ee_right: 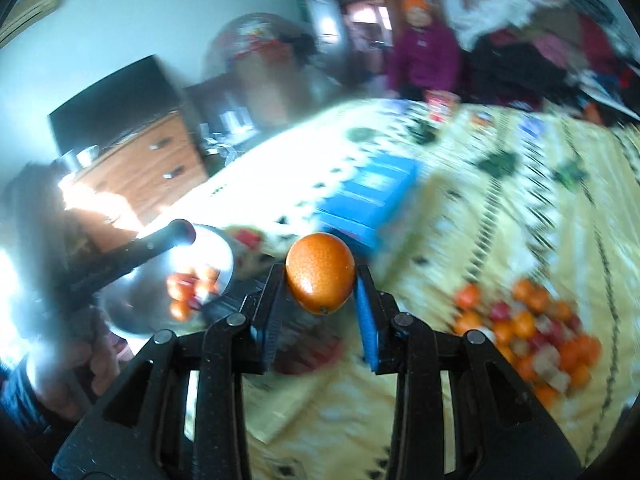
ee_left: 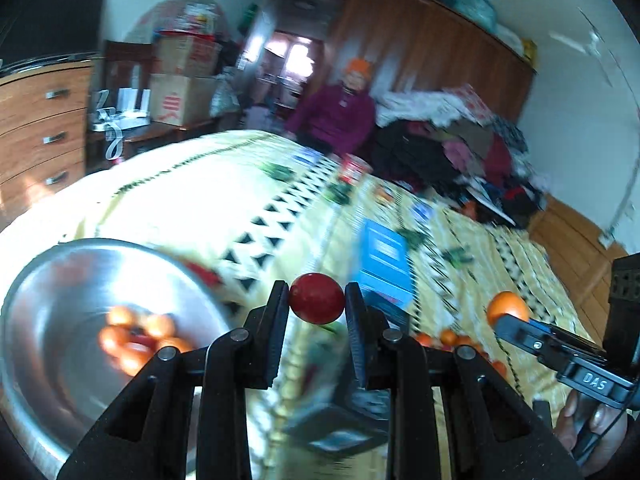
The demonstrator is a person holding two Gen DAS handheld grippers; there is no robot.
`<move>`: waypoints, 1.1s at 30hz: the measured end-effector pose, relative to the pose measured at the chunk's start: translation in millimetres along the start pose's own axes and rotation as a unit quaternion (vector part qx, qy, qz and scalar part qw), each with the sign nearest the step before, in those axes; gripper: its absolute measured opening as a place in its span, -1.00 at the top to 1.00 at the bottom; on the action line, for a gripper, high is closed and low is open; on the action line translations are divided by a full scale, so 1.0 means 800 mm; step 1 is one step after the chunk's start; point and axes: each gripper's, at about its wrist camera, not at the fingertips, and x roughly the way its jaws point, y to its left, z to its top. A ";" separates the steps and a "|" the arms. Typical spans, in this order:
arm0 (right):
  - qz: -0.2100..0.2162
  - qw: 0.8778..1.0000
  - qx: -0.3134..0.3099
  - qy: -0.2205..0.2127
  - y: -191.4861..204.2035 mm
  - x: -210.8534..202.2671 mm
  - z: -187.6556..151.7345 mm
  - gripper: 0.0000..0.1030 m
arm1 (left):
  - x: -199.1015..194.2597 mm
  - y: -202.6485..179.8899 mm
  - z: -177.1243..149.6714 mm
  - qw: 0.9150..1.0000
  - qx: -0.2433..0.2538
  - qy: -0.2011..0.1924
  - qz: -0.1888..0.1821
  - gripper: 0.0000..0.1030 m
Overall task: Organize fruits
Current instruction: 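Carry the tomato and orange to the steel bowl and release both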
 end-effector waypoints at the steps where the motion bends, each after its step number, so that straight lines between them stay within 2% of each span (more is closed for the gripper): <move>1: 0.010 1.000 -0.011 0.002 0.017 0.009 0.008 0.34 | -0.006 0.021 0.004 1.000 -0.011 -0.006 0.014 0.45; 6: 0.059 0.996 -0.051 0.035 0.090 0.067 0.024 0.33 | -0.026 0.114 0.008 0.995 -0.066 -0.017 0.070 0.45; 11: 0.102 0.988 -0.078 0.082 0.152 0.125 0.010 0.33 | -0.017 0.163 -0.014 0.992 -0.089 0.016 0.092 0.45; 17: 0.115 0.982 -0.075 0.134 0.181 0.168 -0.013 0.34 | -0.002 0.183 -0.034 0.990 -0.093 0.046 0.097 0.45; 33: 0.106 0.975 -0.056 0.185 0.190 0.213 -0.026 0.33 | 0.027 0.208 -0.054 0.985 -0.105 0.088 0.104 0.45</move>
